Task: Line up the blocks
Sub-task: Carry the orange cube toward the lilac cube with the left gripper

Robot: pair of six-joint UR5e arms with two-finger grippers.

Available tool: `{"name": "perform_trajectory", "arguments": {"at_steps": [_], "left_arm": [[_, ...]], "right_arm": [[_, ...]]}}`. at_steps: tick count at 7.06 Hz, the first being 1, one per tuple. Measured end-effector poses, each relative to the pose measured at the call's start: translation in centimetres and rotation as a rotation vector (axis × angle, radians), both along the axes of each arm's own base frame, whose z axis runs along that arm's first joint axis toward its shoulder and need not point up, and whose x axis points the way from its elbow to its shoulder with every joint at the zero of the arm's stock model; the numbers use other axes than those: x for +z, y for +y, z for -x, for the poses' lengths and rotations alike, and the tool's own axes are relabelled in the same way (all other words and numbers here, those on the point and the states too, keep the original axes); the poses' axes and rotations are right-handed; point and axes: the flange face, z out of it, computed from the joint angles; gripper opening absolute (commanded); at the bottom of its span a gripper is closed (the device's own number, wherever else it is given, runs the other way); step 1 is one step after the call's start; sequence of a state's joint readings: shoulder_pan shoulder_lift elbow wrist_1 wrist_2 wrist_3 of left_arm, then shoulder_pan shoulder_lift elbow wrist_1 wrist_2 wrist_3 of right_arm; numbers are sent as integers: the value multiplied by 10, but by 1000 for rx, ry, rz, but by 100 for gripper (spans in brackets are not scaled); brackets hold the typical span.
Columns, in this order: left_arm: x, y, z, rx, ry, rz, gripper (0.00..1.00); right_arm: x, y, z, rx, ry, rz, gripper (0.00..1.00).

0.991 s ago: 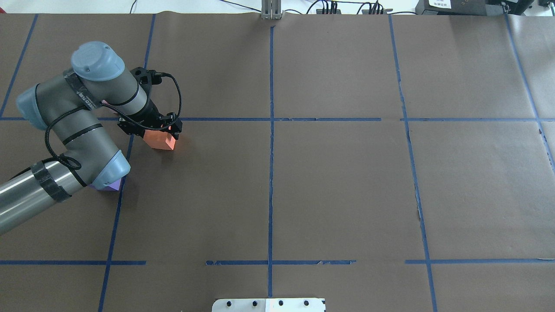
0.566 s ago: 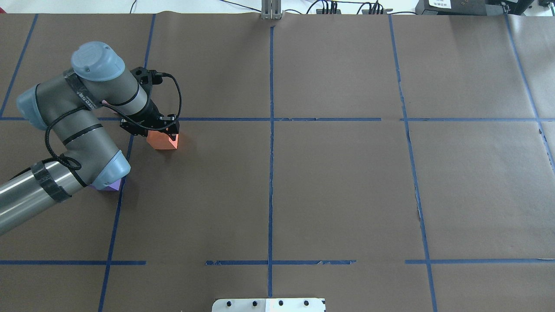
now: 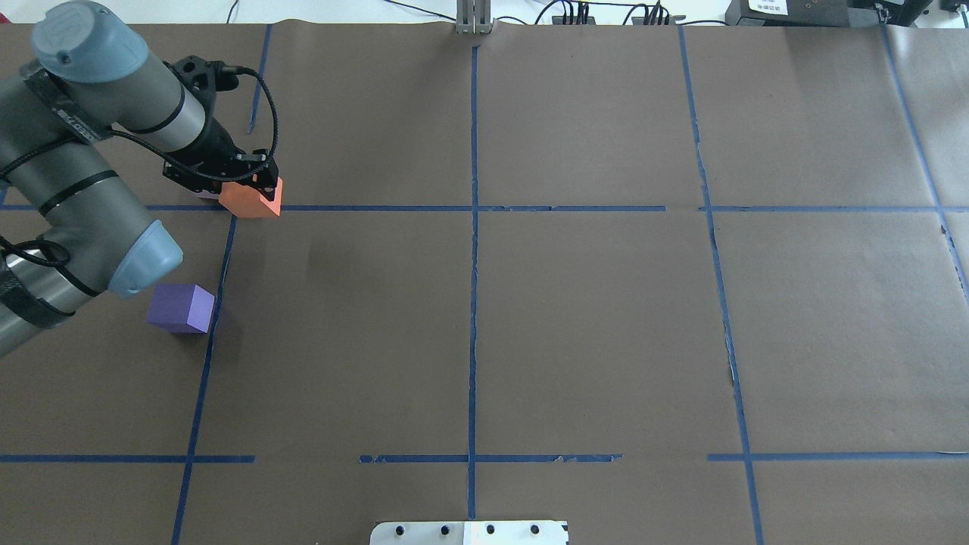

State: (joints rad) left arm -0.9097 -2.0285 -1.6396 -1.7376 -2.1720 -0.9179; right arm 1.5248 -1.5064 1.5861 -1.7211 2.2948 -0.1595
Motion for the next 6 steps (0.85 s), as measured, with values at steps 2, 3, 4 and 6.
{"name": "perform_trajectory", "arguments": {"at_steps": [2,3,4,6], "left_arm": [[17,0,34,32,-31,-52,21],[36,3,43,62,-52,-68,21],[55,7,49,85,-71,-70,21],[88,15,55,109,-98,-50,21]], "right_arm": [[0,0,0,0,0,0,100],[0,0,0,0,0,0,100],[0,0,0,0,0,0,100],[0,0,0,0,0,0,100]]}}
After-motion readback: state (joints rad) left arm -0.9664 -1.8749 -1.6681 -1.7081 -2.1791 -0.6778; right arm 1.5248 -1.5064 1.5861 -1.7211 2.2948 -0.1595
